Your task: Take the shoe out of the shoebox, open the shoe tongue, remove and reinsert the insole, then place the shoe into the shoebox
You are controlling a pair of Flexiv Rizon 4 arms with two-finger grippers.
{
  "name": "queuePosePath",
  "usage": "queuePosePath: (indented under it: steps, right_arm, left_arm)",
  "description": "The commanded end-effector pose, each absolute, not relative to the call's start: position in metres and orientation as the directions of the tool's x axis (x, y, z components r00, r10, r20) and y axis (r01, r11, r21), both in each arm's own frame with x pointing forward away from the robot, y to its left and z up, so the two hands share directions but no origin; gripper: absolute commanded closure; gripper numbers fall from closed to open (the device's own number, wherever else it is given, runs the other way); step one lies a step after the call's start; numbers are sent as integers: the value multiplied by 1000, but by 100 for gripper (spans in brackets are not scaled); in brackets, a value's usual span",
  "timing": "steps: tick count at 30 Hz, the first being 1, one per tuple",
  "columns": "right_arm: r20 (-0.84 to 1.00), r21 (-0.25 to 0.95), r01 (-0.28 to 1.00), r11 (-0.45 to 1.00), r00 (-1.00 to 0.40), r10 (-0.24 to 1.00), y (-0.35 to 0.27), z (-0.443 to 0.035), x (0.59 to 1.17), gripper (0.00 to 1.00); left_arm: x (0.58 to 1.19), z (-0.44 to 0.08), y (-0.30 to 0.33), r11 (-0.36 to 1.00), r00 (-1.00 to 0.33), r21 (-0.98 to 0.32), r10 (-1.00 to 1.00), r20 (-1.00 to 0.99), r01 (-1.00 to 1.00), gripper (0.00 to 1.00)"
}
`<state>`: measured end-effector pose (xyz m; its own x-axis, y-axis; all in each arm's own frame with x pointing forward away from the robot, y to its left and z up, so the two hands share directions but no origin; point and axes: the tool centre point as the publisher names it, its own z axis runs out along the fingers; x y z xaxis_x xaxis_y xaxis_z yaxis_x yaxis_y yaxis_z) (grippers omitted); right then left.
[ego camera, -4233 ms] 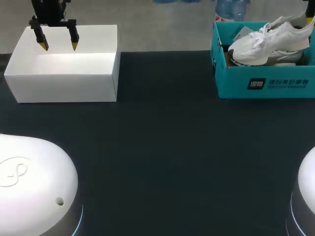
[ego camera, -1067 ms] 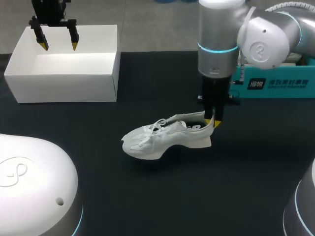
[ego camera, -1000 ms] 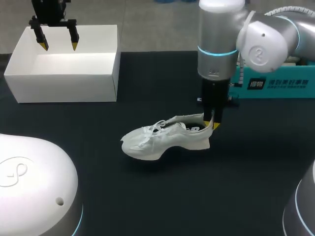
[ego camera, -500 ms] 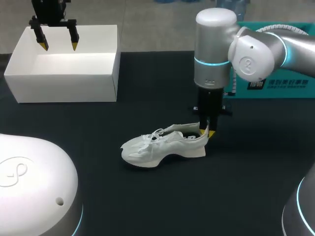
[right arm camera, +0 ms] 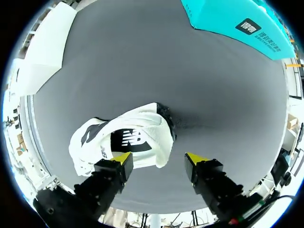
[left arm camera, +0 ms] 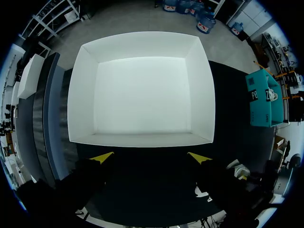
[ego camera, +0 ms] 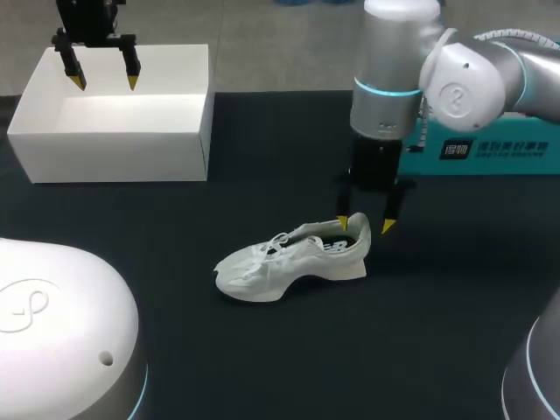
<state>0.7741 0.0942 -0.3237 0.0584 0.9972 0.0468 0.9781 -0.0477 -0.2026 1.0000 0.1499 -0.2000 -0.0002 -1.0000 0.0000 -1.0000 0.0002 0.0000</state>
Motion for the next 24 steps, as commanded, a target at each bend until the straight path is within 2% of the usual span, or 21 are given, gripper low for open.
queuePosePath:
  steps: [1, 5, 7, 11, 16, 24]
  right_arm:
    - [132, -134, 989, 66, -48, 990, 71, -294, 762, 0]
    - [140, -68, 957, 282, -271, 952, 62, -280, 761, 0]
    - [144, -48, 903, 427, -417, 898, 59, -278, 761, 0]
    - [119, 11, 785, 620, -616, 779, 55, -271, 768, 0]
    - [99, 136, 499, 856, -867, 489, 54, -258, 783, 0]
    - [99, 136, 499, 856, -867, 489, 54, -258, 783, 0]
  left_arm:
    - [1000, -200, 150, 0, 0, 0, -1000, 0, -1000, 0]
    - [1000, -200, 150, 0, 0, 0, -1000, 0, -1000, 0]
    - [1000, -200, 150, 0, 0, 0, -1000, 0, -1000, 0]
    - [1000, -200, 150, 0, 0, 0, -1000, 0, -1000, 0]
    - [1000, -200, 150, 0, 0, 0, -1000, 0, -1000, 0]
    - [1000, -200, 150, 0, 0, 0, -1000, 0, -1000, 0]
